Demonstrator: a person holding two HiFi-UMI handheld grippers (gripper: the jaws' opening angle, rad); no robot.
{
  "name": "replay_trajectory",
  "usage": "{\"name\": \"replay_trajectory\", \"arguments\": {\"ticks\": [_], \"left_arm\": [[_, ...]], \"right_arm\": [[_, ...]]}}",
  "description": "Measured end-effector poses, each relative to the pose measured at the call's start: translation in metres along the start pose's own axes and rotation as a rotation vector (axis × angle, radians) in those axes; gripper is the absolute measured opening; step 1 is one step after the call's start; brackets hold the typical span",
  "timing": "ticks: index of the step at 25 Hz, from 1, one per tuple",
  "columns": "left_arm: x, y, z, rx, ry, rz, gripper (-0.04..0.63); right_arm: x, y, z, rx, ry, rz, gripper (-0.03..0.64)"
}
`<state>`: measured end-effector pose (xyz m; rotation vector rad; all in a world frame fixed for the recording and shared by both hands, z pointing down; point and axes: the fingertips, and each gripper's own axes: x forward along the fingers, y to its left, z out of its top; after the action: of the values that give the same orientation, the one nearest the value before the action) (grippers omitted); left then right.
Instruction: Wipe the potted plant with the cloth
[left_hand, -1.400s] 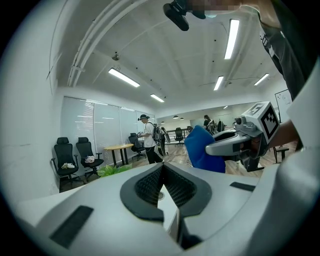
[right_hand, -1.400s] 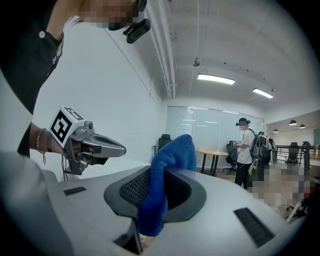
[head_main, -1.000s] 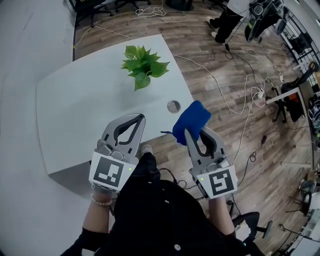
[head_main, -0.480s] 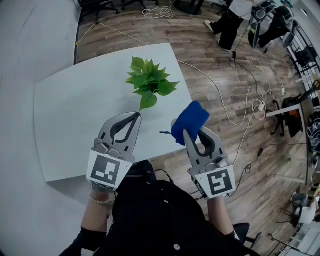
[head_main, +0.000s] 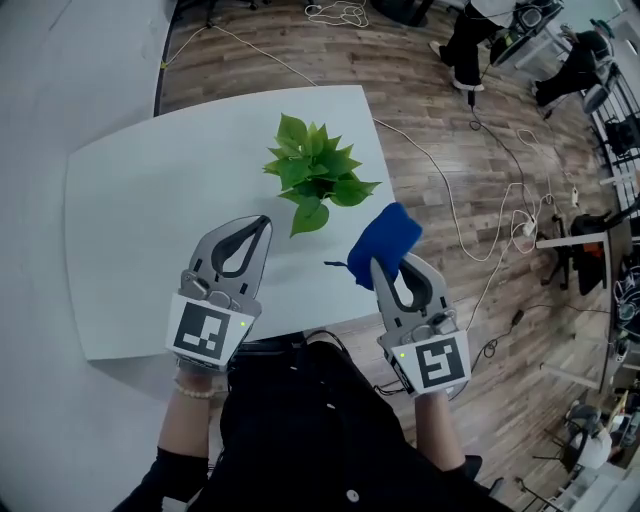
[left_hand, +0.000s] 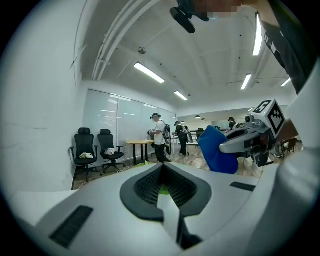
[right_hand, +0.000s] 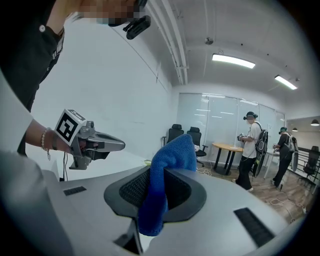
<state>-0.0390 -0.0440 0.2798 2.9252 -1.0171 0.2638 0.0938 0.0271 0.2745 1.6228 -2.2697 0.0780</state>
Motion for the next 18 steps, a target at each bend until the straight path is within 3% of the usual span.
{"name": "replay_trajectory", "arguments": {"ticks": [12,18], "left_arm": [[0.019,0.025,-0.040,0.020,0.018,-0.042,0.021],[0.038,0.024,-0.072,0.058,0.058,-0.141,0.190]], "right_arm": [[0.023,-0.002,-0.018,-0.001,0.067,0.007,0.095],[0.029,-0.003,-0.036,0.011,0.135,0.001,0.095]]}}
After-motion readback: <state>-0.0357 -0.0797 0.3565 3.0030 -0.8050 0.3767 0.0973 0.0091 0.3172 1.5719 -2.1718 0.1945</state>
